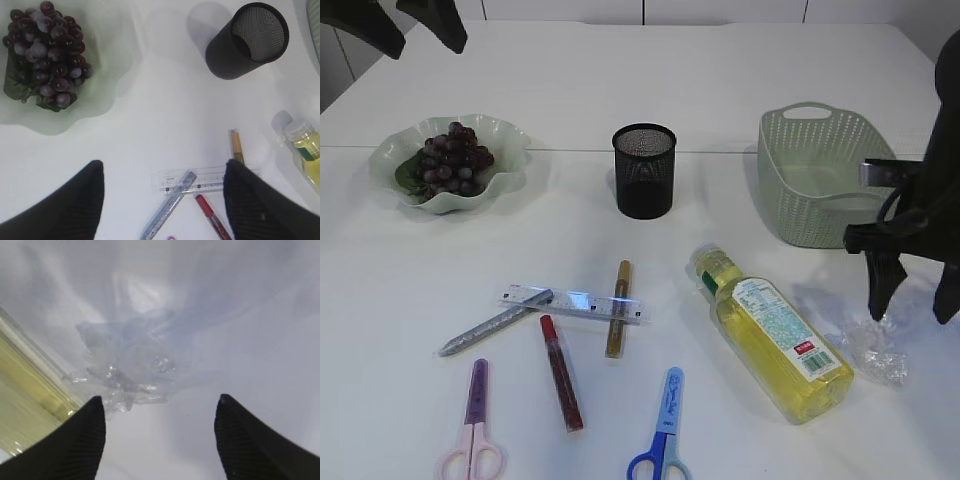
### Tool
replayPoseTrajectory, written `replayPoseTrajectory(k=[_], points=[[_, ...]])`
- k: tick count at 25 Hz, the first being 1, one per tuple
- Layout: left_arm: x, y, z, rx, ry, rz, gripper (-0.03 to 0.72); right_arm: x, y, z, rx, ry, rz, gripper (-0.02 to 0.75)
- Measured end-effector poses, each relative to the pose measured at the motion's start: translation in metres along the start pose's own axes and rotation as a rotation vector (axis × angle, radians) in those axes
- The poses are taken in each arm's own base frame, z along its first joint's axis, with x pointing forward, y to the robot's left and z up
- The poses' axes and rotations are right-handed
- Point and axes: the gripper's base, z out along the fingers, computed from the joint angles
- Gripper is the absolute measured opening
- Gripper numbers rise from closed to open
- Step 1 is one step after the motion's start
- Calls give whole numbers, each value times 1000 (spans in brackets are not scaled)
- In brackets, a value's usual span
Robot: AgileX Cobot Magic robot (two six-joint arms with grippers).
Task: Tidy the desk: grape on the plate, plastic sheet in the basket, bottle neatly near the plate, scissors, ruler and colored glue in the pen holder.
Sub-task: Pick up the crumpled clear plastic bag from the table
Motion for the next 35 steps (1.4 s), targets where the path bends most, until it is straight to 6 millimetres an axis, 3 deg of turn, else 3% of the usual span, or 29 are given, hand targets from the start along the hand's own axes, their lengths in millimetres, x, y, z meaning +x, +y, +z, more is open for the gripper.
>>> replayPoseTrajectory(k=[8,19,28,35], points=[[0,0,0,0,0,0,543,-6,-1,17,19,37,-7,531],[0,0,0,0,0,0,543,-8,-1,20,18,31,-6,511],[0,0,0,0,0,0,543,-9,-1,20,17,25,-6,190],[0,0,0,0,0,0,543,-9,-1,20,17,24,-6,50]])
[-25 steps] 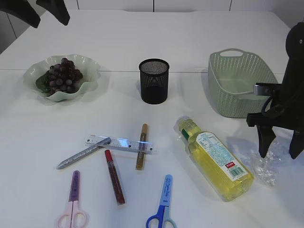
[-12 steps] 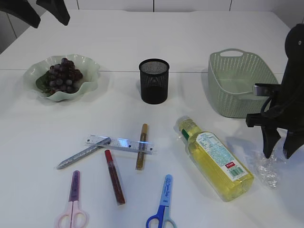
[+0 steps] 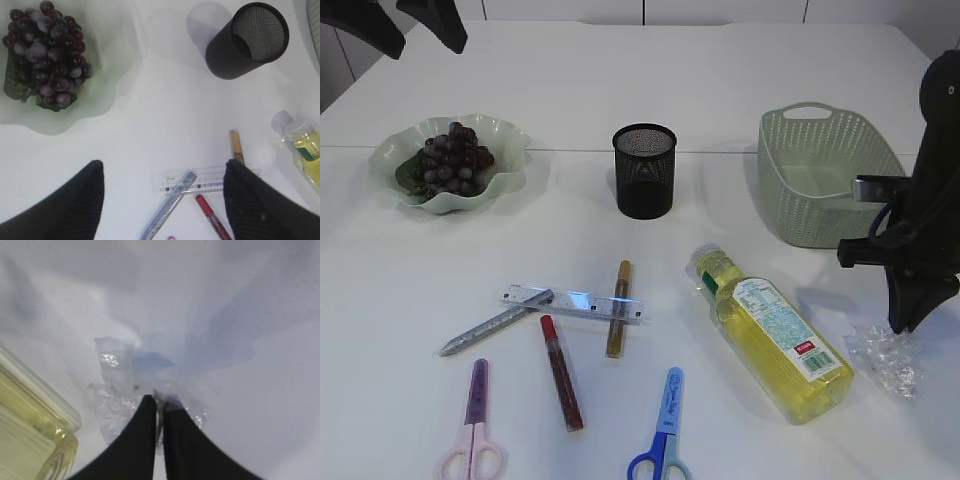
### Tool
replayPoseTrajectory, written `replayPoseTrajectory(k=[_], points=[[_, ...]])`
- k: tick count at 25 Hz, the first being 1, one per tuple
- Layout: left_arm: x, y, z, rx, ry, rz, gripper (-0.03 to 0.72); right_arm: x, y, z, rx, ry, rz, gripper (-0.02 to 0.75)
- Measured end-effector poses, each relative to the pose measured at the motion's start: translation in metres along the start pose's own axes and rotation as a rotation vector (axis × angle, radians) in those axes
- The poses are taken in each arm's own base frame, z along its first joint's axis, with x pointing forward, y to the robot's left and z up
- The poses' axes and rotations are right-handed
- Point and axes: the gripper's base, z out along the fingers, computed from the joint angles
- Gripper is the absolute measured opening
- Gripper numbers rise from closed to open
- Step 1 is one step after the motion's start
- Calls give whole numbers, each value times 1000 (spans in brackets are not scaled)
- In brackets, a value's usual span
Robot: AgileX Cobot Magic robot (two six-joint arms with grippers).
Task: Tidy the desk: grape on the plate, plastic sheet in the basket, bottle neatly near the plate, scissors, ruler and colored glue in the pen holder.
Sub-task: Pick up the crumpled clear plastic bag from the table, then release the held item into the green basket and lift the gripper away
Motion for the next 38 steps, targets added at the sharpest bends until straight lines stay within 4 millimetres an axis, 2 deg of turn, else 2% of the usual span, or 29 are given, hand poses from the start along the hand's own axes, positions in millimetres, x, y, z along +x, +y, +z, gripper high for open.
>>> replayPoseTrajectory(k=[10,18,25,35,38], points=[[0,0,0,0,0,0,543,2,1,-2,-9,12,2,35],[0,0,0,0,0,0,543,25,1,-57,-39,-139,-4,29],[0,0,0,2,0,-1,543,29,5,-71,-89,-169,-8,29],[0,-1,0,14,1,-5,543,20,12,-163,-149,-478,-37,29],[0,-2,0,17,1,-6,543,10,12,-180,-136,-539,-44,29]])
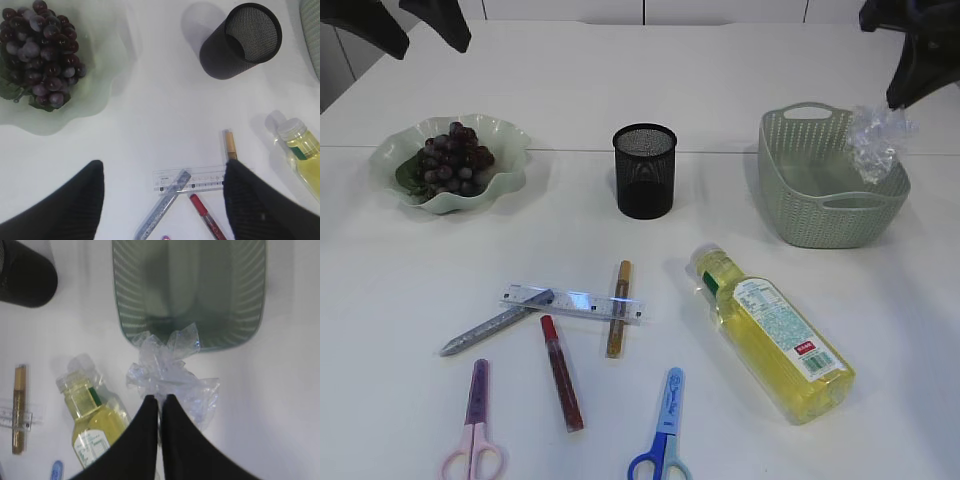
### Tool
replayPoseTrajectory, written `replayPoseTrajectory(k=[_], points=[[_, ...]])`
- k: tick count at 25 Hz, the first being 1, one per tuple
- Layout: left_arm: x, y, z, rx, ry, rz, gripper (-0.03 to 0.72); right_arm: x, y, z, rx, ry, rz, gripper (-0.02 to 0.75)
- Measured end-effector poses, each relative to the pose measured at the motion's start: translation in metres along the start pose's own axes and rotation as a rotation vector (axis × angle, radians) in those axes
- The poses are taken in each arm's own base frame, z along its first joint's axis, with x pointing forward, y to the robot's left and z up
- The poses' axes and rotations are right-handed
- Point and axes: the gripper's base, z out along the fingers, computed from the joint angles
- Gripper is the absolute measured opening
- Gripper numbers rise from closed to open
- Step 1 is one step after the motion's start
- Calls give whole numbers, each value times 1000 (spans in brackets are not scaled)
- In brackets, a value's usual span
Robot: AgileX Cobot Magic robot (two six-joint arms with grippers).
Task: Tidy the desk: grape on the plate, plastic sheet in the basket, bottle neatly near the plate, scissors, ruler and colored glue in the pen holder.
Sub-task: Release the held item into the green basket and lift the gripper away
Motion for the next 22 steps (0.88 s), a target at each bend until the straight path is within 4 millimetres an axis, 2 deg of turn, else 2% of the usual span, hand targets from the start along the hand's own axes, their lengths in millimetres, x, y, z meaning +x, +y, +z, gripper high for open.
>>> replayPoseTrajectory(k=[6,13,18,22], points=[[0,0,0,0,0,0,543,-39,1,12,31,-63,-20,29],[0,0,0,0,0,0,543,-81,-1,55,64,-109,-35,29],[0,0,0,0,0,0,543,-87,-7,94,98,-57,-40,29],[0,0,0,0,0,0,543,-87,-7,95,98,-57,-40,29]])
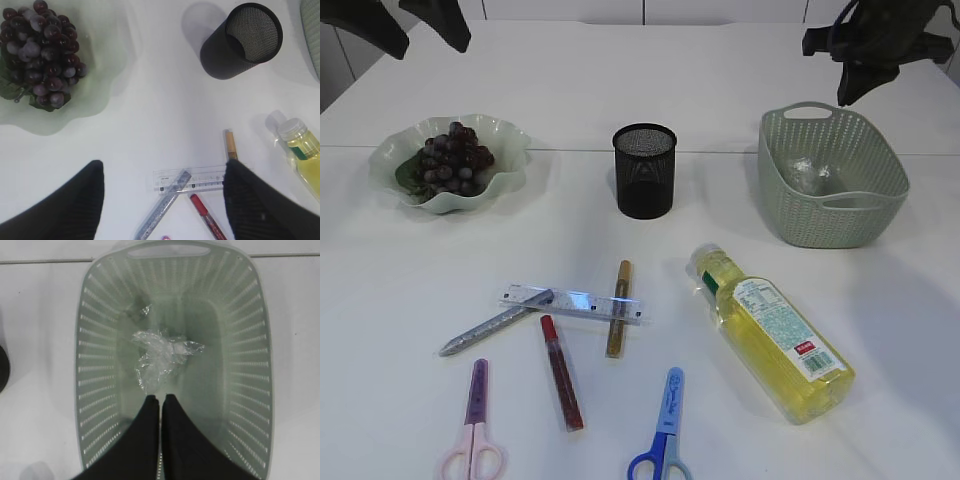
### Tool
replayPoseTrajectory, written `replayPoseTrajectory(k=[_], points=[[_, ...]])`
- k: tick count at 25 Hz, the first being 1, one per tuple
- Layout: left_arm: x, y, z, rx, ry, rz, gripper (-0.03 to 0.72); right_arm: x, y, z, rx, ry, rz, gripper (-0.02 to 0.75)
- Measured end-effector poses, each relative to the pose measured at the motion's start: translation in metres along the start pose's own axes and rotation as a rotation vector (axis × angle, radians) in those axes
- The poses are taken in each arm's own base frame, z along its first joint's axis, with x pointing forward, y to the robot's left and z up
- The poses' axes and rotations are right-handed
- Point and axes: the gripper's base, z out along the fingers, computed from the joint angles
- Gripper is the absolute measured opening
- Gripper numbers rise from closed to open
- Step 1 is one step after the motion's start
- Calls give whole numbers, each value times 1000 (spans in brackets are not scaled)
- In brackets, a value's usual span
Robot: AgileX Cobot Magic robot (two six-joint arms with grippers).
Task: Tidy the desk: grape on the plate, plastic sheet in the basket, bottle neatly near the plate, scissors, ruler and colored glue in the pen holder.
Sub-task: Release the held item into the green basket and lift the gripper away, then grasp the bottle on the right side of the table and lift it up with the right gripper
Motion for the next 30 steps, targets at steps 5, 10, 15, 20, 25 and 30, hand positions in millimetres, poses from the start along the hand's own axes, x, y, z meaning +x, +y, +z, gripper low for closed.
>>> replayPoseTrajectory(k=[5,10,15,20,25,30], points=[[0,0,0,0,1,0,543,-1,1,-11,-8,-21,2,29],[0,0,0,0,1,0,543,-2,1,-44,-20,-78,4,29],[0,0,0,0,1,0,543,14,4,-78,-64,-81,16,30],[0,-2,0,25,2,-8,543,48,2,-118,-82,-62,22,36],[1,-7,0,69,6,-22,543,93,2,-152,-134,-37,40,45],[10,-6,1,75,38,-33,543,139,0,-174,-159,-14,50,129]])
